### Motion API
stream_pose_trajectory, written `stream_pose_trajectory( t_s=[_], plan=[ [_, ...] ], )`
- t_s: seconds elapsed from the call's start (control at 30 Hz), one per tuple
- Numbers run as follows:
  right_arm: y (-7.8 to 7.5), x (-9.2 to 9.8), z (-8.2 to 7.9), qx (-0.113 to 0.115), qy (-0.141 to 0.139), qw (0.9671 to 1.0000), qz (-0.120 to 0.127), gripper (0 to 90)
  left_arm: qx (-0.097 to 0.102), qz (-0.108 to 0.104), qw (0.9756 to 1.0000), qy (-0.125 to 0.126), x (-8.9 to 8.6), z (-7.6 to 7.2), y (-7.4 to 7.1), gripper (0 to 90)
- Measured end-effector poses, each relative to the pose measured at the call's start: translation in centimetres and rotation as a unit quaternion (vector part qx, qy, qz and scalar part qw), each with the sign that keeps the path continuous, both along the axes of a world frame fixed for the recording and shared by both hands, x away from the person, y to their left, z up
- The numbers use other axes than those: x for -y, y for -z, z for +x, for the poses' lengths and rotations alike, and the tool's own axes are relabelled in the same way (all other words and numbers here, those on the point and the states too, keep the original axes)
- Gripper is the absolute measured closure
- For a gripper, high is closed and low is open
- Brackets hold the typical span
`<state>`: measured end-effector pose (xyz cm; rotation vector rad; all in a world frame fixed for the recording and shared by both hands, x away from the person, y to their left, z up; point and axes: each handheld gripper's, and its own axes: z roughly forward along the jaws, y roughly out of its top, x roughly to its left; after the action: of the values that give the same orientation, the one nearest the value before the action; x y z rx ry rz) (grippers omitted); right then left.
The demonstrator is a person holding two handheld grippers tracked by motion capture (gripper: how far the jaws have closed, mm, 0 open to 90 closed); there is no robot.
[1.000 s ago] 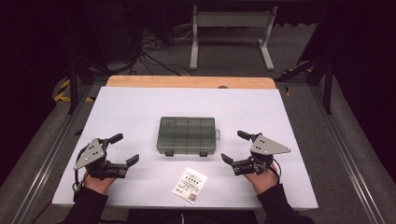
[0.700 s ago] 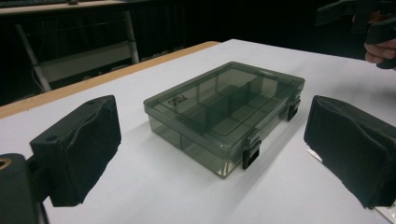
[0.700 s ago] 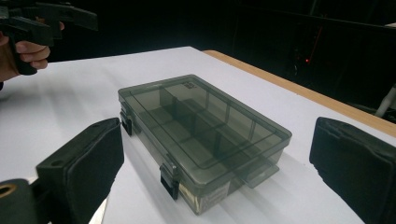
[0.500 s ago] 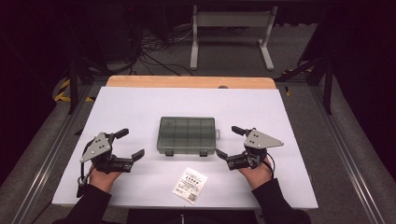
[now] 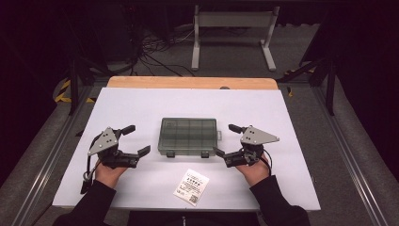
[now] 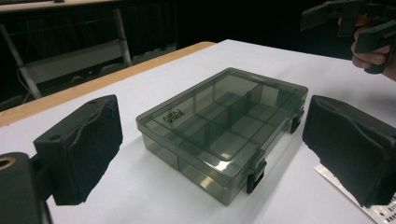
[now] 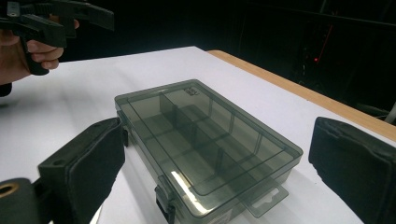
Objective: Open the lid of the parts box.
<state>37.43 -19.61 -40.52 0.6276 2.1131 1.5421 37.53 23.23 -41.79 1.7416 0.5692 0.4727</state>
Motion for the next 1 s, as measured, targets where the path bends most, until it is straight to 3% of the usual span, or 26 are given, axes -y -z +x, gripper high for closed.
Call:
stream_pose_trajectory(
  t_s=[0.27, 0.3, 0.43, 0.53, 0.73, 1.0],
  plan=[
    [0.0, -0.1, 0.7, -0.016, -0.012, 0.9998, 0.003, 4.9, -0.015, 0.024, 0.9995, 0.014, 0.4, 0.6, -0.3, 8.4],
    [0.0, -0.1, 0.8, -0.027, -0.019, 0.9994, -0.002, 8.1, -0.019, 0.03, 0.9992, 0.017, 0.3, 0.7, -0.2, 8.6],
    [0.0, 0.0, 0.8, -0.036, -0.023, 0.999, -0.011, 13.2, -0.034, 0.039, 0.9982, 0.03, 0.2, 1.1, 0.0, 12.3],
    [0.0, -0.1, 0.8, -0.043, -0.022, 0.9984, -0.029, 17.5, -0.043, 0.063, 0.9964, 0.036, 0.4, 1.4, 0.1, 15.4],
    [0.6, -0.1, 1.1, -0.057, -0.016, 0.9975, -0.038, 19.6, -0.064, 0.074, 0.9941, 0.047, 0.8, 1.8, 0.8, 16.4],
    [1.9, 0.2, 1.5, -0.082, -0.009, 0.9949, -0.058, 21.2, -0.086, 0.104, 0.9894, 0.053, 1.6, 2.3, 2.0, 18.4]
  ],
)
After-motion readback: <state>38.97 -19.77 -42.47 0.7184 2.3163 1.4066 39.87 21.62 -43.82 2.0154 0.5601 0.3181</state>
